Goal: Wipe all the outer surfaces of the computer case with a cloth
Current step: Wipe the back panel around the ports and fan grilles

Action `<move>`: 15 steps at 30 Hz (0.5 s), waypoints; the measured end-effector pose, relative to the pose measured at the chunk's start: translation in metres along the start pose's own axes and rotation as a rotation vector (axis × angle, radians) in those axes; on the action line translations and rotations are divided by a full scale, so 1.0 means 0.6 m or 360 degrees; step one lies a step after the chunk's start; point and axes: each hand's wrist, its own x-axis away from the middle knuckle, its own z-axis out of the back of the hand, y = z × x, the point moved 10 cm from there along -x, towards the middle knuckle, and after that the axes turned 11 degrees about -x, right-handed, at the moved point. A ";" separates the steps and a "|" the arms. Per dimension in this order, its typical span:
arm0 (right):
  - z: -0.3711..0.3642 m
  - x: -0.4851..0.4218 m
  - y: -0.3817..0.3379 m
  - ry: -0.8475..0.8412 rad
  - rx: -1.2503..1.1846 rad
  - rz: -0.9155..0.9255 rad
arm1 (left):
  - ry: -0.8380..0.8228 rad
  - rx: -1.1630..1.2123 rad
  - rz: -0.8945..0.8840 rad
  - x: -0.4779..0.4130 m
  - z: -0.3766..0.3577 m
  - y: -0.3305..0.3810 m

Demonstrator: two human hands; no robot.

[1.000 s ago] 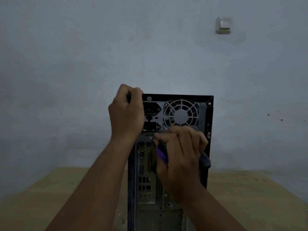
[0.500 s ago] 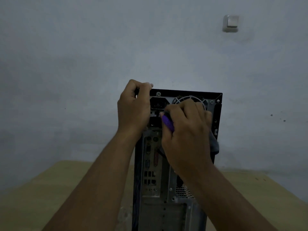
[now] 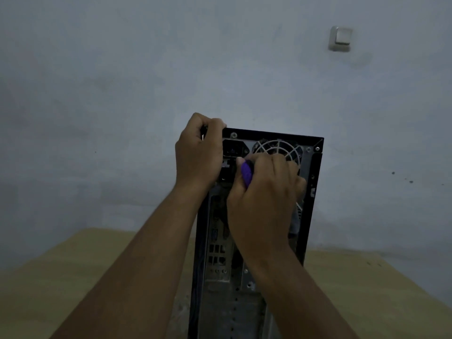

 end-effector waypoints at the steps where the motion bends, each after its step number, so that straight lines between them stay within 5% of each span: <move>1: 0.001 -0.002 -0.001 -0.0020 0.0036 0.0052 | -0.0005 -0.0003 -0.0008 -0.001 -0.001 0.000; 15: 0.008 0.012 0.005 0.0109 -0.0157 0.0144 | -0.0004 0.0042 -0.0048 -0.006 0.000 -0.007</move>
